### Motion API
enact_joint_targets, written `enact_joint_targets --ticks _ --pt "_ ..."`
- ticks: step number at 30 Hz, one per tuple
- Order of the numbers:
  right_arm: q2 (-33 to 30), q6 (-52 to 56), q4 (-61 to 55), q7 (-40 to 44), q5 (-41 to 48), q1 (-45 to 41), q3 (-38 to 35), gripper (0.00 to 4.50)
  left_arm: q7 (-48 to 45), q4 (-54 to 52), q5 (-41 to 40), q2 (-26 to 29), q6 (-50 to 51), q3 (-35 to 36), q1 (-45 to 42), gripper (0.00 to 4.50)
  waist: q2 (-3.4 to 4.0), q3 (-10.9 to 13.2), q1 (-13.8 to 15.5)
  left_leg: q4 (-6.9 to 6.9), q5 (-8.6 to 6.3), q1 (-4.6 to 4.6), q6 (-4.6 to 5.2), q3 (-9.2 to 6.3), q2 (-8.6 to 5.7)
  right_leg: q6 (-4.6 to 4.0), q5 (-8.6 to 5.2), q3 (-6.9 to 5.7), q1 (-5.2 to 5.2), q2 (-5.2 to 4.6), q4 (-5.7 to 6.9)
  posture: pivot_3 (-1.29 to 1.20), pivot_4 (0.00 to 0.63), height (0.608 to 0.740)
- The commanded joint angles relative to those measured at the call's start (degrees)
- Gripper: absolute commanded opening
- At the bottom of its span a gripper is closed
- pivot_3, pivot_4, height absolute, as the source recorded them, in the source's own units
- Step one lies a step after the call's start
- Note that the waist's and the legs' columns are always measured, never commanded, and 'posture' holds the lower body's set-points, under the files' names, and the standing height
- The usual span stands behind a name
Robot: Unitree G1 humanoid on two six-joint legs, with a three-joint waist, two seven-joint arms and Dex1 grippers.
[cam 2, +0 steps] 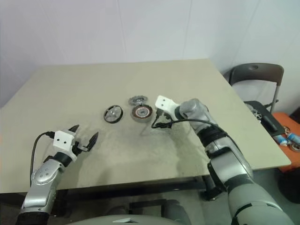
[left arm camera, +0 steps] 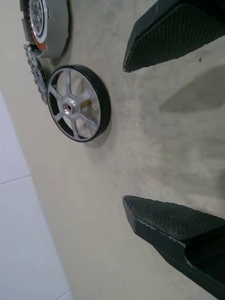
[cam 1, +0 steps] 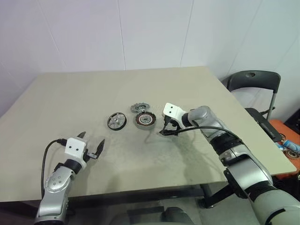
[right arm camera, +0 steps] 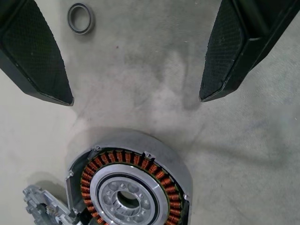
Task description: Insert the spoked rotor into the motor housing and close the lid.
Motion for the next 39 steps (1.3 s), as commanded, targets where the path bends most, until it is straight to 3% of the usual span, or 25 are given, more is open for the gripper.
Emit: enact_joint_targets --ticks 1,14,17,28,34,39 --pt "1.78 -3.41 1.74 0.62 -1.28 -3.10 0.33 4.49 0.86 -2.69 0.08 -0.08 -0.95 0.79 0.42 4.47 0.00 0.00 -0.04 -0.01 0.00 0.01 0.00 0.00 0.00 0.00 0.00 0.00 0.00 0.00 0.00 0.00 0.000 0.740" --pt "7.61 -6.91 6.60 0.95 -5.49 -5.50 2.12 4.49 1.44 -3.54 -0.07 0.13 -0.81 0.91 1.17 4.47 0.01 0.00 0.02 -0.02 0.00 -0.02 -0.01 0.00 -0.01 -0.01 0.00 -0.03 -0.02 -0.05 0.01 0.00 0.000 0.740" --pt "9.18 -6.29 10.28 -0.40 -6.48 -6.89 2.03 3.88 1.50 -3.66 -0.08 0.16 -0.77 0.89 1.29 4.50 0.02 0.01 -0.13 -0.02 0.00 -0.01 -0.01 0.00 0.00 -0.02 0.00 -0.03 -0.04 -0.05 0.03 0.00 0.000 0.740" --pt "11.34 -6.75 12.76 -0.54 -6.86 -9.42 1.30 0.12 1.62 -4.06 -0.20 0.68 -0.08 0.98 0.75 4.50 0.05 0.01 -0.53 -0.03 0.00 0.00 -0.02 0.00 -0.01 -0.03 0.01 -0.06 -0.04 -0.11 0.06 0.00 0.000 0.740" --pt "11.46 -3.47 7.26 3.09 -4.81 -8.39 0.20 0.03 1.43 -3.80 -0.19 0.88 0.09 0.89 0.14 4.50 0.06 0.02 -1.02 -0.08 0.00 -0.16 -0.02 -0.02 -0.11 -0.03 0.01 -0.23 -0.20 -0.30 0.06 0.00 0.000 0.740" --pt "10.09 2.05 -2.37 8.34 -2.41 -5.92 -0.17 0.03 1.21 -3.56 -0.20 0.99 0.17 0.69 -0.31 4.50 0.04 0.00 -1.34 -0.03 0.01 -0.92 -0.03 -0.04 -0.17 -0.02 0.03 -0.28 -0.98 -0.37 0.13 0.00 0.000 0.740"
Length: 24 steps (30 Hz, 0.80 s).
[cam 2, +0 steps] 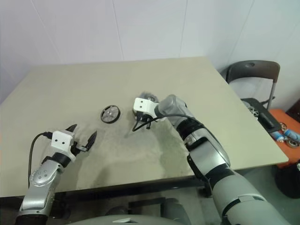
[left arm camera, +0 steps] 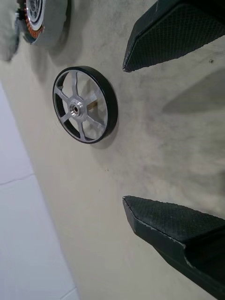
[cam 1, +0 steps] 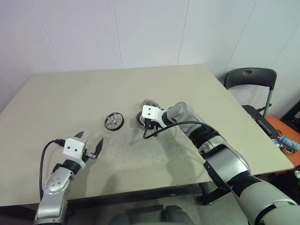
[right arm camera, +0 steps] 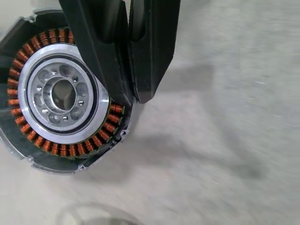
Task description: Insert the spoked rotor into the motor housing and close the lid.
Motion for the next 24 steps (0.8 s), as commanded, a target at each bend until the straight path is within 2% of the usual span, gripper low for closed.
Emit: enact_joint_targets --ticks 1,6,11,24 --pt "-1.72 4.42 -11.44 4.91 3.36 1.12 -1.76 0.03 -0.31 -1.51 -0.18 0.62 -0.06 0.55 -1.09 4.50 0.00 0.00 0.03 -0.01 0.00 -0.04 0.00 -0.03 0.00 0.00 0.00 -0.02 -0.03 0.00 0.01 0.00 0.000 0.740" --pt "-5.91 13.18 -28.27 11.68 6.28 7.31 -0.33 0.03 -0.59 -1.22 -0.15 0.67 0.08 0.31 -1.55 4.50 0.00 0.00 0.24 -0.03 -0.04 -0.11 0.06 -0.15 -0.11 0.00 0.00 -0.12 -0.04 -0.10 -0.02 0.00 0.000 0.740" --pt "-8.90 20.36 -39.50 14.44 8.98 11.47 0.64 0.03 -0.92 -0.82 -0.06 0.60 0.16 0.23 -2.08 4.50 0.00 0.00 0.58 0.00 -0.03 -0.07 0.05 -0.16 -0.12 0.00 0.00 -0.12 0.00 -0.09 -0.04 0.00 0.000 0.740" --pt "-8.60 25.88 -43.32 10.84 12.14 14.10 3.25 0.03 -1.30 0.31 0.12 0.36 0.06 -0.22 -3.22 4.50 -0.03 -0.01 1.56 0.06 0.01 0.01 0.01 -0.16 -0.13 0.00 0.00 -0.14 0.11 -0.05 -0.03 0.00 0.000 0.740"
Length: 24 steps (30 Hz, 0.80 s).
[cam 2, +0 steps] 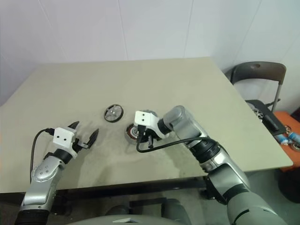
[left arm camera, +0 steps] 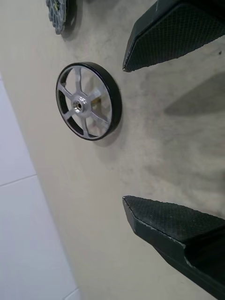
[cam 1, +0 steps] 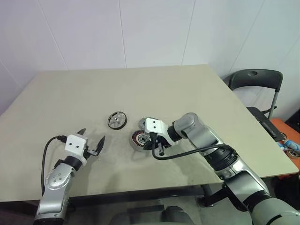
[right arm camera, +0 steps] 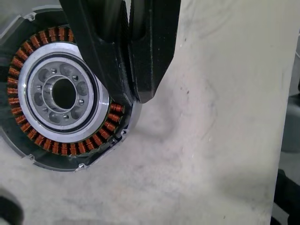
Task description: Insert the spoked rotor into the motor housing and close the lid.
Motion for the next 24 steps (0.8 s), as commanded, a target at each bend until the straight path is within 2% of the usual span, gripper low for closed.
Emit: enact_joint_targets --ticks 1,6,9,14,19,24 --pt "0.85 0.35 -2.91 -1.24 1.64 -0.94 0.14 0.03 -0.03 -0.61 0.09 0.17 -0.67 0.13 -0.99 4.50 -0.01 0.00 0.01 0.00 0.00 0.00 0.00 0.00 -0.01 0.00 0.00 0.00 0.00 0.00 0.00 0.00 0.000 0.740" --pt "1.34 1.82 -2.80 -2.85 3.13 -1.05 0.12 0.03 0.10 -0.46 0.07 0.10 -0.74 0.20 -1.00 4.50 -0.01 -0.01 -0.07 0.01 0.00 0.01 0.00 0.00 -0.01 0.00 0.00 0.00 0.00 0.01 0.01 0.00 0.000 0.740" --pt "0.82 1.51 -3.22 -3.31 3.36 -1.04 0.65 0.62 0.18 -0.36 0.13 0.03 -0.75 0.14 -1.17 4.50 -0.02 -0.01 -0.02 0.01 0.00 0.01 0.00 0.00 -0.01 0.00 0.00 0.00 0.00 0.02 0.01 0.00 0.000 0.740" --pt "-0.31 2.48 -5.07 -2.92 4.88 -1.04 0.19 2.33 0.16 -0.10 0.20 -0.04 -0.71 -0.15 -1.73 4.50 -0.05 -0.03 0.01 0.03 0.00 0.03 0.00 0.00 -0.01 0.00 0.00 0.00 0.04 0.01 0.01 0.00 0.000 0.740" --pt "-1.08 4.06 -4.26 -5.54 8.40 -1.20 -5.46 3.96 -0.08 0.23 0.20 0.02 -0.74 -0.25 -2.23 4.50 -0.07 -0.04 0.05 0.04 0.00 0.04 0.00 -0.01 -0.02 0.00 0.00 -0.01 0.06 0.02 0.02 0.00 0.000 0.740" --pt "-2.91 1.22 3.29 -10.55 7.94 -1.45 -9.87 3.96 -0.12 -0.31 0.18 -0.06 -0.44 -0.41 -2.20 4.50 -0.09 -0.06 0.03 0.04 0.00 0.05 0.00 -0.01 -0.02 0.00 0.00 -0.01 0.06 0.02 0.02 0.00 0.000 0.740"
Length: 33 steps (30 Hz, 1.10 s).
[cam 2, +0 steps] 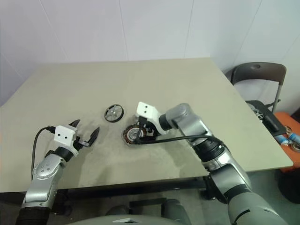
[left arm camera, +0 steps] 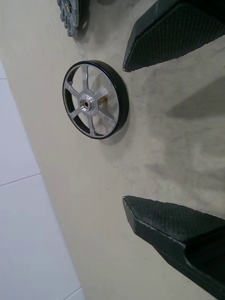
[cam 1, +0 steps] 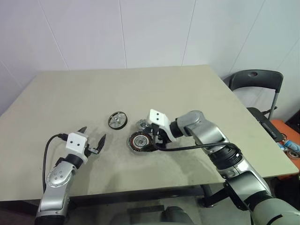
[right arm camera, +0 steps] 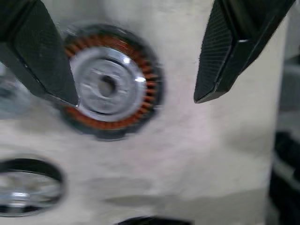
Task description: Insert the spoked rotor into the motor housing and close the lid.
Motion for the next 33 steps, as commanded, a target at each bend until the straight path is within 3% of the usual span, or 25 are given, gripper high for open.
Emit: enact_joint_targets --ticks 1,17,33 --pt "-1.66 -3.69 6.85 -5.05 -0.60 -1.63 -5.03 3.96 -0.13 -1.43 0.11 0.09 -0.39 -0.20 -0.56 4.50 -0.01 0.00 0.00 0.00 0.00 0.00 0.00 0.00 0.00 0.00 0.00 0.00 0.01 0.00 0.00 0.00 0.000 0.740" --pt "-3.08 -19.24 28.42 -24.17 -2.50 -0.49 -17.10 3.96 -1.56 -5.34 -1.33 -1.41 1.55 -1.52 1.91 4.50 0.00 -0.01 -0.06 0.01 0.01 0.01 0.01 0.03 0.00 0.00 0.00 0.05 0.03 0.02 0.02 0.00 0.000 0.740" --pt "1.56 -26.50 40.22 -29.04 -4.27 0.10 -17.24 3.96 -2.11 -5.60 -1.54 -0.64 2.95 -1.32 0.08 4.50 0.06 -0.11 -0.38 0.01 0.01 0.52 0.01 0.18 0.06 0.01 0.01 0.18 0.46 0.09 0.09 0.00 0.000 0.740"
